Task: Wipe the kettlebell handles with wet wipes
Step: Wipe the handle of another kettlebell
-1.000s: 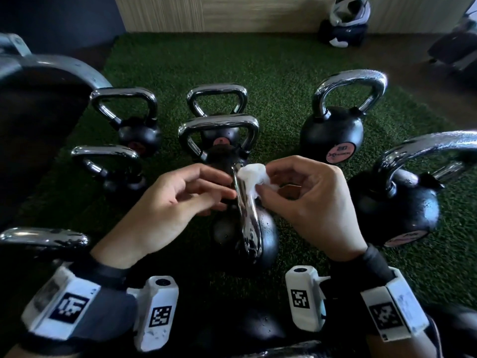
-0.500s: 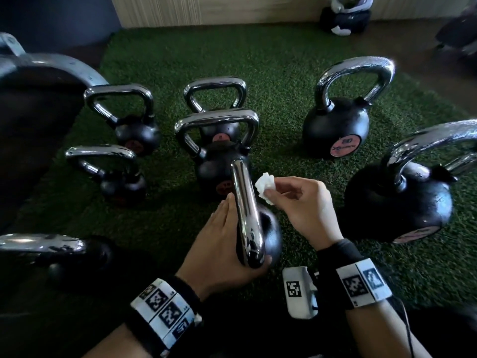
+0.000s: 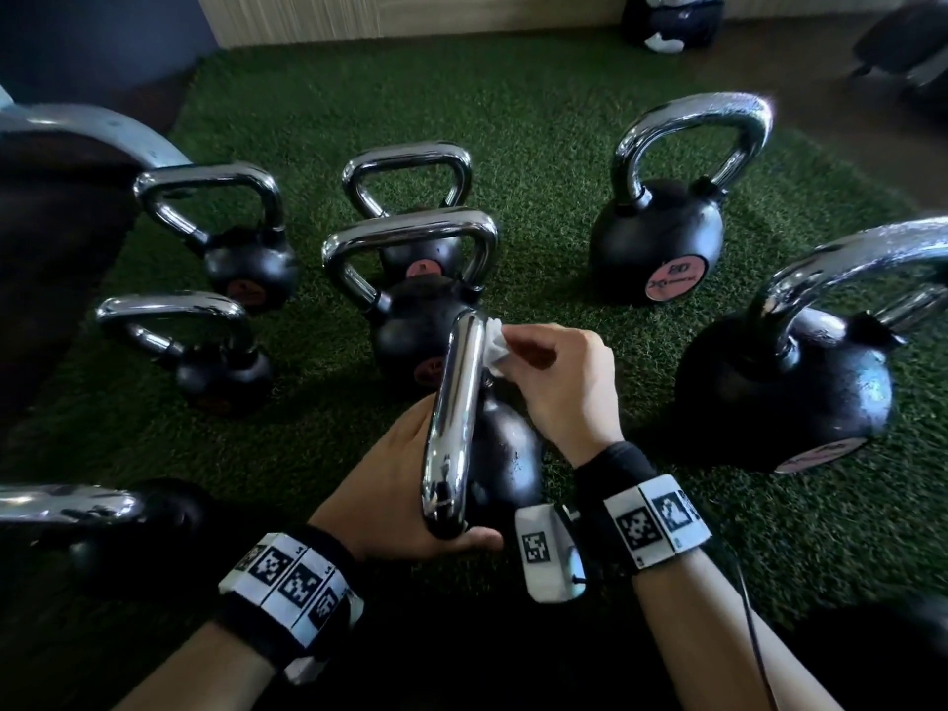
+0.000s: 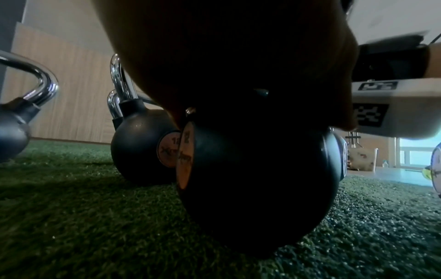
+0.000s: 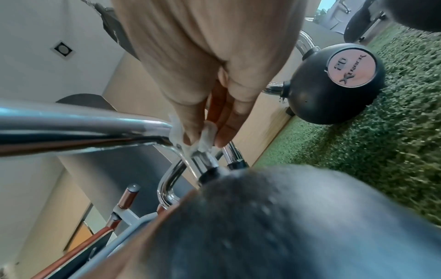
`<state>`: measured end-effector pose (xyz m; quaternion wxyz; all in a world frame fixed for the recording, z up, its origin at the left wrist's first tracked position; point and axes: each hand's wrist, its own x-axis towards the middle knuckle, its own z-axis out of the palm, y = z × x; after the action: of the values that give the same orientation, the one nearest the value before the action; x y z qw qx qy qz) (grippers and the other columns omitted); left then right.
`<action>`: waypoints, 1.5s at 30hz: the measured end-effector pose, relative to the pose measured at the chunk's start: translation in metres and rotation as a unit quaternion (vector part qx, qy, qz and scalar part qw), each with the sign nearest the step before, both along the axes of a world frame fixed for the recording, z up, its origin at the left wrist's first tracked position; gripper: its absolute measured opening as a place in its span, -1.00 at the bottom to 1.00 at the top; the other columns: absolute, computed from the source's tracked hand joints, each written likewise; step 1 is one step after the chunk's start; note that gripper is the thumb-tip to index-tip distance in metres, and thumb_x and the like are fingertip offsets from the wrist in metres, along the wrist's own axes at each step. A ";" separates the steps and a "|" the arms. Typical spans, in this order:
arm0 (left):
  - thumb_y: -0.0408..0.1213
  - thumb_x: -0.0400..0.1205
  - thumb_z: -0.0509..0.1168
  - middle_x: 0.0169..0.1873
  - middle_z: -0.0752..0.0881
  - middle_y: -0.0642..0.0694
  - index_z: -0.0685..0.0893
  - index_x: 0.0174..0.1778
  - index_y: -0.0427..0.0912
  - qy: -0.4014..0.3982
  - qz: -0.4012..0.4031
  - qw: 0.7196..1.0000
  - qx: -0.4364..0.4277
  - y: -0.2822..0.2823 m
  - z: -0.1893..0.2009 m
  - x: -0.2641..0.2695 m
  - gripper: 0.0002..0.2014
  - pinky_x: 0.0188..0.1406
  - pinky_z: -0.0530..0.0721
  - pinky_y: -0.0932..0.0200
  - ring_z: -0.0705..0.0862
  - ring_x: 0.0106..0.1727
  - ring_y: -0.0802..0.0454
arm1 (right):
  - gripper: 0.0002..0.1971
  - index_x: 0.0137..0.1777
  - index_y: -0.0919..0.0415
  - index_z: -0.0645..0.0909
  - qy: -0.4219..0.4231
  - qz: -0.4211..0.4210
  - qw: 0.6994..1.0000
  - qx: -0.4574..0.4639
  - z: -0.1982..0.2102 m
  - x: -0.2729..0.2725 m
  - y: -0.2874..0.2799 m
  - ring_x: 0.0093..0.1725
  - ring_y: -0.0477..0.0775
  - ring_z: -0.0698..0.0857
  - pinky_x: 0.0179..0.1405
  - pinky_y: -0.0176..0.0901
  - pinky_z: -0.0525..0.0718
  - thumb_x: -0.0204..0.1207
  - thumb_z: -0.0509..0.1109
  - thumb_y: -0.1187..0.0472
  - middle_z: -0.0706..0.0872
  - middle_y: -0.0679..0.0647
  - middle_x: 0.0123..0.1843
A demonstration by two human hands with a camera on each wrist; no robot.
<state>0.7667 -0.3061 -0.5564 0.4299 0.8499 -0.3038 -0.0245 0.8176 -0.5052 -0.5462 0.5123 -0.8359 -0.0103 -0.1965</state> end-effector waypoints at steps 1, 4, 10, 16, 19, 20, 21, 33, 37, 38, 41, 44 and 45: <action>0.18 0.22 0.72 0.58 0.53 -0.01 0.14 0.55 0.65 -0.003 0.007 1.000 0.000 0.000 -0.001 0.001 0.11 0.62 0.51 -0.17 0.47 0.65 0.03 | -0.76 0.09 0.16 0.90 -0.022 -0.002 1.000 -0.003 0.003 0.001 -0.001 -0.11 -0.25 0.77 -0.01 -0.58 0.63 0.44 0.71 0.15 0.90 -0.07 -0.01; 0.13 0.22 0.76 0.53 0.59 -0.01 0.25 0.57 0.46 -0.001 0.020 1.000 0.007 0.001 -0.003 0.003 0.07 0.57 0.56 -0.21 0.53 0.61 0.02 | -0.74 0.13 0.16 0.89 -0.024 0.014 1.000 -0.010 0.002 0.004 -0.003 -0.06 -0.10 0.83 0.06 -0.24 0.76 0.44 0.70 0.20 0.91 0.01 0.01; 0.08 0.19 0.77 0.39 0.66 0.03 0.36 0.47 0.33 0.014 0.013 0.999 0.040 0.001 0.007 0.009 -0.02 0.48 0.65 -0.07 0.64 0.46 0.09 | -0.70 0.22 0.22 0.85 -0.065 0.033 0.997 -0.019 0.003 0.011 -0.001 -0.18 -0.27 0.70 -0.14 -0.42 0.67 0.48 0.63 0.29 0.80 -0.05 -0.06; 0.10 0.20 0.79 0.41 0.62 0.22 0.47 0.55 0.13 0.067 -0.010 0.994 0.082 0.005 0.012 0.020 0.01 0.52 0.61 0.00 0.60 0.47 0.26 | -0.74 0.22 0.24 0.85 -0.164 0.060 0.982 -0.076 0.017 -0.012 -0.002 -0.03 -0.14 0.75 0.00 -0.50 0.67 0.55 0.57 0.42 0.80 0.02 0.06; 0.15 0.18 0.77 0.32 0.66 0.20 0.52 0.48 0.10 0.081 -0.020 0.991 0.100 0.004 0.015 0.027 -0.05 0.44 0.68 -0.09 0.67 0.40 0.15 | -0.77 0.21 0.21 0.85 -0.152 0.071 0.983 -0.073 0.019 -0.007 -0.007 -0.04 -0.19 0.72 -0.02 -0.48 0.64 0.58 0.54 0.34 0.79 -0.02 0.04; 0.15 0.18 0.77 0.31 0.68 0.19 0.53 0.46 0.10 0.088 -0.022 0.991 0.098 0.004 0.015 0.030 -0.06 0.43 0.68 -0.09 0.67 0.39 0.15 | -0.77 0.21 0.20 0.86 -0.147 0.069 0.985 -0.064 0.021 -0.003 -0.008 -0.06 -0.22 0.70 -0.04 -0.45 0.62 0.59 0.53 0.32 0.79 -0.04 0.03; 0.16 0.18 0.77 0.32 0.68 0.18 0.54 0.46 0.09 0.096 -0.025 0.991 0.095 0.004 0.015 0.033 -0.06 0.44 0.68 -0.08 0.67 0.40 0.17 | -0.77 0.21 0.19 0.86 -0.146 0.067 0.985 -0.059 0.023 0.001 -0.009 -0.06 -0.25 0.70 -0.04 -0.44 0.61 0.59 0.52 0.30 0.78 -0.06 0.02; 0.04 0.21 0.81 0.61 0.47 0.24 0.32 0.65 0.30 0.107 -0.082 0.989 0.062 0.004 0.013 0.061 0.13 0.65 0.46 -0.15 0.43 0.66 0.19 | -0.86 -0.04 0.14 0.91 -0.109 0.156 0.982 -0.013 0.050 -0.037 -0.007 -0.20 -0.09 0.79 -0.21 -0.32 0.73 0.43 0.70 0.33 0.82 -0.02 -0.13; 0.16 0.20 0.75 0.44 0.62 0.14 0.49 0.51 0.23 0.134 -0.091 0.980 0.116 0.000 0.011 0.072 -0.05 0.53 0.57 0.03 0.56 0.57 -0.02 | -0.84 -0.15 0.17 0.88 -0.053 0.180 0.982 0.035 0.043 -0.049 -0.004 -0.27 -0.15 0.81 -0.22 -0.39 0.74 0.35 0.74 0.39 0.84 -0.07 -0.23; 0.23 0.18 0.71 0.33 0.67 0.17 0.57 0.40 0.25 0.141 -0.084 0.975 0.149 0.000 0.013 0.072 -0.15 0.44 0.63 0.12 0.62 0.50 -0.02 | -0.83 -0.17 0.16 0.88 -0.035 0.185 0.981 0.043 0.040 -0.052 -0.002 -0.28 -0.17 0.81 -0.23 -0.39 0.74 0.33 0.75 0.40 0.85 -0.07 -0.25; 0.34 0.19 0.64 0.22 0.69 0.13 0.65 0.27 0.16 0.133 -0.077 0.966 0.207 0.001 0.011 0.076 -0.25 0.33 0.71 -0.06 0.69 0.32 0.10 | -0.82 -0.19 0.13 0.88 -0.006 0.172 0.984 0.045 0.033 -0.052 -0.001 -0.29 -0.20 0.82 -0.23 -0.40 0.73 0.33 0.76 0.39 0.88 -0.09 -0.27; 0.38 0.18 0.61 0.11 0.71 0.13 0.68 0.18 0.10 0.130 -0.063 0.964 0.223 0.000 0.012 0.080 -0.28 0.25 0.72 -0.09 0.71 0.22 0.12 | -0.79 -0.20 0.08 0.88 0.010 0.167 0.984 0.060 0.030 -0.048 -0.002 -0.29 -0.21 0.84 -0.22 -0.40 0.74 0.33 0.75 0.40 0.89 -0.09 -0.27; 0.40 0.20 0.61 0.14 0.71 0.15 0.68 0.20 0.12 0.131 -0.067 0.961 0.233 0.000 0.013 0.080 -0.27 0.29 0.71 -0.07 0.70 0.26 0.15 | -0.79 -0.20 0.06 0.87 0.016 0.168 0.984 0.053 0.028 -0.047 -0.002 -0.28 -0.22 0.84 -0.22 -0.42 0.73 0.33 0.76 0.38 0.89 -0.11 -0.27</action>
<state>0.8467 -0.3062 -0.5434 0.2538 0.8934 -0.2870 -0.2347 0.7703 -0.5069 -0.5184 0.5819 -0.7969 -0.1320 -0.0949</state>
